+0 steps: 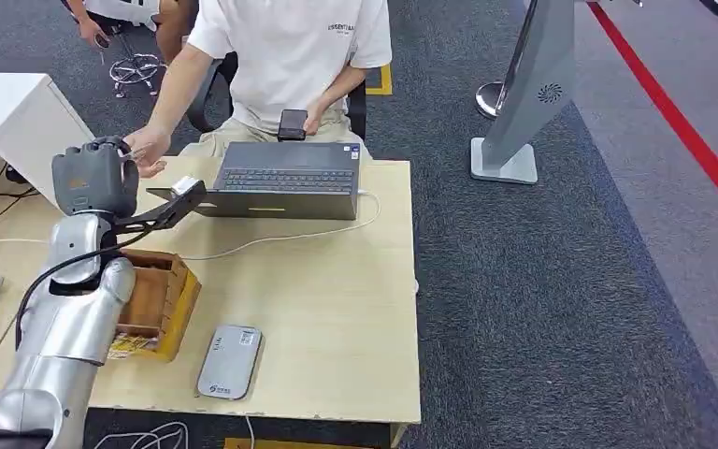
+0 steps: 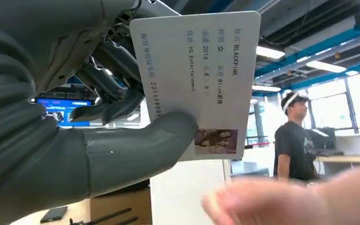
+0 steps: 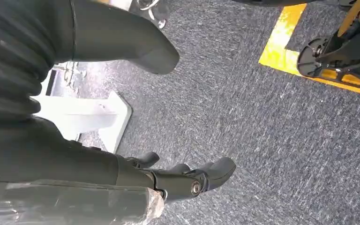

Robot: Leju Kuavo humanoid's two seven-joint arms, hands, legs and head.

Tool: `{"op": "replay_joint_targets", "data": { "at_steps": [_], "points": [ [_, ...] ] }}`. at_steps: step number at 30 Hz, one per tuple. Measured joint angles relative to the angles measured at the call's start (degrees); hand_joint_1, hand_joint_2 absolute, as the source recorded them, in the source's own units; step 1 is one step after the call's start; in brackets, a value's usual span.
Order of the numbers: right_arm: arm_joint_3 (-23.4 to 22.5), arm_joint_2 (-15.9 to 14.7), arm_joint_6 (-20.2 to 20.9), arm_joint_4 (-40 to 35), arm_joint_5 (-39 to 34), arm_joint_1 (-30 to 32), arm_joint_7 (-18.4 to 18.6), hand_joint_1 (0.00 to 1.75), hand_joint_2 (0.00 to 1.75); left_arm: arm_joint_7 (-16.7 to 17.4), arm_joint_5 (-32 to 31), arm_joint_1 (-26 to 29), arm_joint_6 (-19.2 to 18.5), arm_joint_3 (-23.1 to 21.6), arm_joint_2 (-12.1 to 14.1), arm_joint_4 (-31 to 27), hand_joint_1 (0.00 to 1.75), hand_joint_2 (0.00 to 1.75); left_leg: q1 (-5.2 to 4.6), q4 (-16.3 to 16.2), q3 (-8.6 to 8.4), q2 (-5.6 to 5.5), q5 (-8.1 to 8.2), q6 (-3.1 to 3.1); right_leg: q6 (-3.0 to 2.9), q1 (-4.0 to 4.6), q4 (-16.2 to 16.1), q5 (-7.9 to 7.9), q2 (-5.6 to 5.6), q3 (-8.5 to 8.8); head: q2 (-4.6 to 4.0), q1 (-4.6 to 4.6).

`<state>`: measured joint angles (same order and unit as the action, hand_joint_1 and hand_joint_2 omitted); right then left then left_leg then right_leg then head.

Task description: Pass the card to the sensor for recognition and then transmit it.

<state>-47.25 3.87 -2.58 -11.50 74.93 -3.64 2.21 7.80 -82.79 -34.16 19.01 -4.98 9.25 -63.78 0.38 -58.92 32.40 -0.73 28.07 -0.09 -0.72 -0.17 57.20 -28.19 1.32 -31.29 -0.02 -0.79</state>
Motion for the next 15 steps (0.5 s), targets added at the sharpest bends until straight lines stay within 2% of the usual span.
{"op": "replay_joint_targets", "data": {
  "at_steps": [3,6,10,15],
  "points": [
    [0.0,0.0,-0.1,0.0,0.0,0.0,0.0,0.00,1.75,-0.4,0.4,0.7,1.8,0.0,-0.2,-0.4,1.75,1.75,0.00,0.0,0.00,0.01,0.00,0.00,0.00,0.00,0.0,0.00,0.01,0.00,0.00,0.00],
    [0.0,0.0,-0.2,0.0,0.0,0.1,0.0,0.00,1.75,-2.3,1.9,3.5,6.2,0.0,-1.3,-3.7,1.75,1.75,-0.01,0.0,0.00,0.01,0.01,0.01,0.00,-0.01,0.0,0.00,0.01,0.00,0.00,0.04],
    [0.0,0.0,-0.8,0.2,-0.4,0.2,0.3,0.00,1.75,-4.6,2.2,10.9,9.6,-1.6,-3.7,-13.4,1.75,1.75,-0.07,0.0,0.03,-0.04,0.04,0.04,0.03,-0.04,0.0,-0.03,0.00,-0.01,0.00,-0.04],
    [0.0,0.0,-1.0,0.2,-0.4,0.5,0.3,0.00,1.75,-5.2,0.0,18.6,10.2,-6.4,-5.2,-24.6,1.75,1.75,-0.08,0.0,0.04,0.02,0.10,0.07,0.03,-0.05,0.0,-0.03,0.01,-0.04,0.00,0.00]
  ]
}}
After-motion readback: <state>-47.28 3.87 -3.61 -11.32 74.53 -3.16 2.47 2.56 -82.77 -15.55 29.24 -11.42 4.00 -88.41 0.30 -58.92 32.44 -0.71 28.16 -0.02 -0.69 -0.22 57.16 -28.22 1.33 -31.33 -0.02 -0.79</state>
